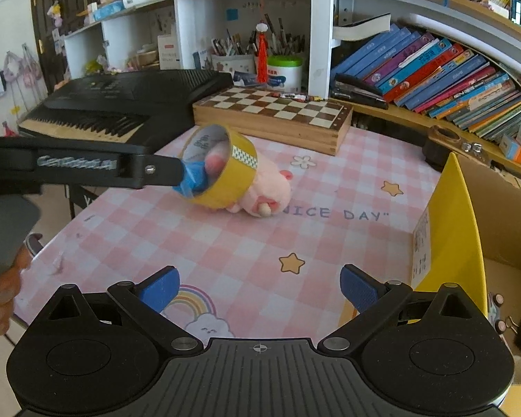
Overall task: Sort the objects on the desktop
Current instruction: 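Grasp the yellow tape roll by its rim with the left gripper, then hold the tape roll with the left gripper while the right gripper grasps the blue plastic item, then carry the yellow tape roll and blue item with both grippers to the yellow box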
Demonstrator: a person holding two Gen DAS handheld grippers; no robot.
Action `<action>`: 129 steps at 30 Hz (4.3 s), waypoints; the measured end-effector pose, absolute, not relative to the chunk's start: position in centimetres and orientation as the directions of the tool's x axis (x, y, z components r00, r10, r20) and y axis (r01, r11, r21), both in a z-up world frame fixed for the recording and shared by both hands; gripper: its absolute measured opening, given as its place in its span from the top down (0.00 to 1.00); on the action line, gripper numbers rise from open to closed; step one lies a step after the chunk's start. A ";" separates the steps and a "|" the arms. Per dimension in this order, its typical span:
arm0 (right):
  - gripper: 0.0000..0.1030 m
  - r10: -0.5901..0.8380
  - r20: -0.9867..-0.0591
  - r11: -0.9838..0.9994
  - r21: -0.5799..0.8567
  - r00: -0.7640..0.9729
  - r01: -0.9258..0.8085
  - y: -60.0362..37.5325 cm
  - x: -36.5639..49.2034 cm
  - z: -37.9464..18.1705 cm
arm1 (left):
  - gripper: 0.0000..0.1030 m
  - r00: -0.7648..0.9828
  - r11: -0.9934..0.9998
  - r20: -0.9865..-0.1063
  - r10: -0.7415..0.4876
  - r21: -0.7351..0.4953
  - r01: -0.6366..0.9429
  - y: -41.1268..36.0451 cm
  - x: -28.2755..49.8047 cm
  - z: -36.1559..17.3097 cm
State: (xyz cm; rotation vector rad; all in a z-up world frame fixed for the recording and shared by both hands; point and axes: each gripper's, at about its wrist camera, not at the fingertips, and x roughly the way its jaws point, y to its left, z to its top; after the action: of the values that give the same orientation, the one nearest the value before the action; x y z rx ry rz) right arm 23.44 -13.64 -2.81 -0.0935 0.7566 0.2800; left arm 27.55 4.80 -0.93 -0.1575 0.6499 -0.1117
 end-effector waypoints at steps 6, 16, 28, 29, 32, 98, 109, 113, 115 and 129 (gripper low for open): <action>0.03 0.219 -0.698 0.957 0.018 0.681 -0.290 -13.9 24.5 -3.2 | 0.00 0.789 0.981 -0.589 -0.175 -0.175 0.087 3.9 31.0 -2.2; 0.03 0.224 -0.717 0.952 0.017 0.660 -0.305 -14.2 25.6 -3.8 | 0.19 0.732 0.976 -0.648 -0.209 -0.190 0.110 3.4 35.3 -5.0; 0.03 0.234 -0.730 0.950 0.030 0.643 -0.312 -14.1 25.8 -4.1 | 0.21 0.745 0.955 -0.600 -0.292 -0.226 0.193 2.4 30.3 -2.3; 0.03 0.238 -0.730 0.948 0.032 0.641 -0.316 -14.1 25.7 -4.1 | 0.21 0.747 0.952 -0.594 -0.299 -0.238 0.192 2.5 29.7 -1.9; 0.03 0.251 -0.733 0.942 0.034 0.633 -0.334 -13.7 25.3 -4.2 | 0.21 0.758 0.948 -0.575 -0.306 -0.261 0.184 2.8 28.3 -1.1; 0.33 0.219 -0.735 0.936 -0.027 0.641 -0.351 -8.7 26.9 -8.7 | 0.21 0.802 0.939 -0.578 -0.153 -0.339 -0.065 10.4 16.2 -0.2; 0.61 0.282 -0.706 0.931 0.038 0.650 -0.362 -10.2 25.9 -7.2 | 0.21 0.814 0.936 -0.555 -0.170 -0.349 -0.042 10.3 15.4 0.2; 0.61 0.296 -0.689 0.933 0.058 0.662 -0.356 -10.5 24.7 -5.6 | 0.21 0.821 0.934 -0.539 -0.189 -0.357 -0.019 10.0 15.1 0.4; 0.61 0.301 -0.680 0.933 0.065 0.669 -0.354 -10.7 23.9 -4.8 | 0.21 0.823 0.933 -0.532 -0.198 -0.360 -0.008 9.9 14.9 0.5; 0.61 0.295 -0.638 0.949 0.108 0.711 -0.297 -12.9 16.2 -0.3 | 0.21 0.823 0.913 -0.490 -0.288 -0.399 0.083 9.4 10.7 0.9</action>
State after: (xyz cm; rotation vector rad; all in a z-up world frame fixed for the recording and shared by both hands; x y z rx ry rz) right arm 16.16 -12.85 -0.32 -0.0025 0.7076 0.3285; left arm 10.68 9.41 0.92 -0.3739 0.5739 -0.2024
